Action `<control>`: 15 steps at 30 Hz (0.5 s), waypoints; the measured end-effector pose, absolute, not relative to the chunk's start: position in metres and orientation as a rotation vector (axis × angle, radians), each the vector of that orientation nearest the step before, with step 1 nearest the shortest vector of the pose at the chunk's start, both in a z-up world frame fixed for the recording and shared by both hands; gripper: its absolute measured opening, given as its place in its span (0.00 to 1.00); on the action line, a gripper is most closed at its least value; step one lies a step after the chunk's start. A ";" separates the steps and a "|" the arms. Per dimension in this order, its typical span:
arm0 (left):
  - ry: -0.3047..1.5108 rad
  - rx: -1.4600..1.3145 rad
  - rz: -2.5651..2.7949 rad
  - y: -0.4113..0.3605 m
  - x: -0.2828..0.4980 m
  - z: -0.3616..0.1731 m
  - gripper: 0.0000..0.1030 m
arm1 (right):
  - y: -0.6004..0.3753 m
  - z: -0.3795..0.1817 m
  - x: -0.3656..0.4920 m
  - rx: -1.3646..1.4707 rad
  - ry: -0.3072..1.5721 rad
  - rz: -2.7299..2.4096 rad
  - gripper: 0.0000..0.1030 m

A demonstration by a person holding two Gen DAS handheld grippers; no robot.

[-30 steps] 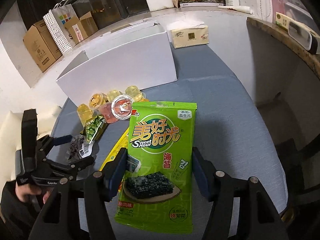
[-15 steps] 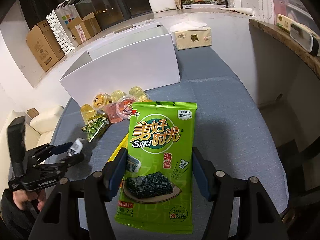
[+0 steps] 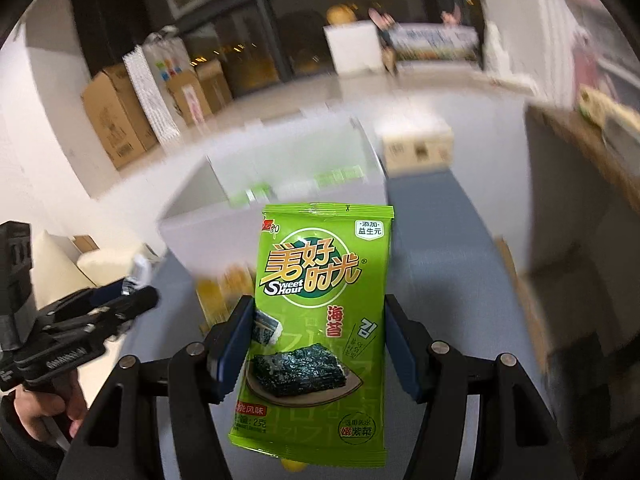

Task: Organize snacks
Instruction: 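Place both held snacks into the white box and open both tools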

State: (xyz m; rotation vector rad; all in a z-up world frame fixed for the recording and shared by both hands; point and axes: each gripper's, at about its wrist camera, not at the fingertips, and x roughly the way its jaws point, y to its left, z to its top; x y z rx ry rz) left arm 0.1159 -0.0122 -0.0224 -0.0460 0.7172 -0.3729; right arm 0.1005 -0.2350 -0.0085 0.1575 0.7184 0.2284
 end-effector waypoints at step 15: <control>0.723 -0.092 -0.090 -0.018 0.280 -0.014 0.73 | -0.220 0.006 0.294 0.167 0.800 0.261 0.68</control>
